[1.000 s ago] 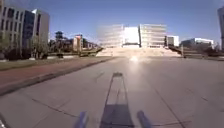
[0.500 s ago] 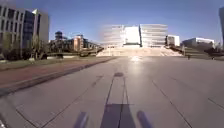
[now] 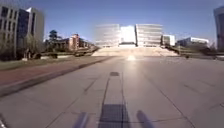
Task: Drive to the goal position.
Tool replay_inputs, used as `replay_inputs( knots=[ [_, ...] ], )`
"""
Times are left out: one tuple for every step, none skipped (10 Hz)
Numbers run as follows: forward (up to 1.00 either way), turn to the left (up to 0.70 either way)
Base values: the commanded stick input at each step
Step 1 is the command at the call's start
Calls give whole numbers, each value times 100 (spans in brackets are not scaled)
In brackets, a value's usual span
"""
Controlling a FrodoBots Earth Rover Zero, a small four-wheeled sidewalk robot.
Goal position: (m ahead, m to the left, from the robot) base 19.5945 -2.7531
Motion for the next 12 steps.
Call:
replay_inputs(
  knots=[
    [70, 0],
    [70, 0],
    [70, 0],
    [70, 0],
    [70, 0],
    [70, 0],
    [70, -2],
    [70, -7],
    [70, -11],
    [70, -12],
    [70, -12],
    [70, -12]
  ],
)
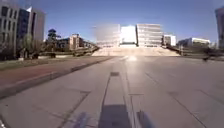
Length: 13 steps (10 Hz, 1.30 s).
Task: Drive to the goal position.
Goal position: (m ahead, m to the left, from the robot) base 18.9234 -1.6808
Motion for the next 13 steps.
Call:
replay_inputs(
  knots=[
    [70, -12],
    [70, -12],
    [70, -12],
    [70, -12],
    [70, -12],
    [70, 0],
    [70, 0],
    [70, 0],
    [70, 0],
    [70, 0],
    [70, 0],
    [70, 0],
    [70, 0]
  ],
)
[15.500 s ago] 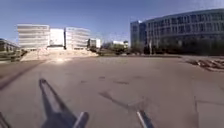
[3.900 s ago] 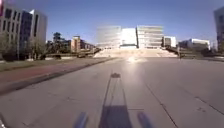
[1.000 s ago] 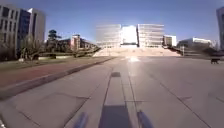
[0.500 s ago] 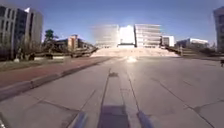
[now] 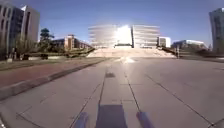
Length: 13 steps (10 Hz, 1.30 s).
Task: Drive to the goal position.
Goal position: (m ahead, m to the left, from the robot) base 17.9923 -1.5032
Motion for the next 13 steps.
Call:
replay_inputs(
  knots=[
    [70, 0],
    [70, 0],
    [70, 0],
    [70, 0],
    [70, 0],
    [70, 0],
    [70, 0],
    [70, 0],
    [70, 0],
    [70, 0],
    [70, 0],
    [70, 0],
    [70, 0]
  ],
)
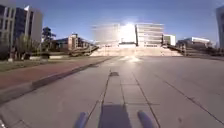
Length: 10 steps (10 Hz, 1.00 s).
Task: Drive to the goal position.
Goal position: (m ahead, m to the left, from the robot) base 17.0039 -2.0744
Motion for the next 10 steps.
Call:
replay_inputs(
  knots=[
    [70, 0],
    [70, 0],
    [70, 0],
    [70, 0],
    [70, 0],
    [70, 0],
    [70, 0],
    [70, 0],
    [70, 0],
    [70, 0]
  ],
)
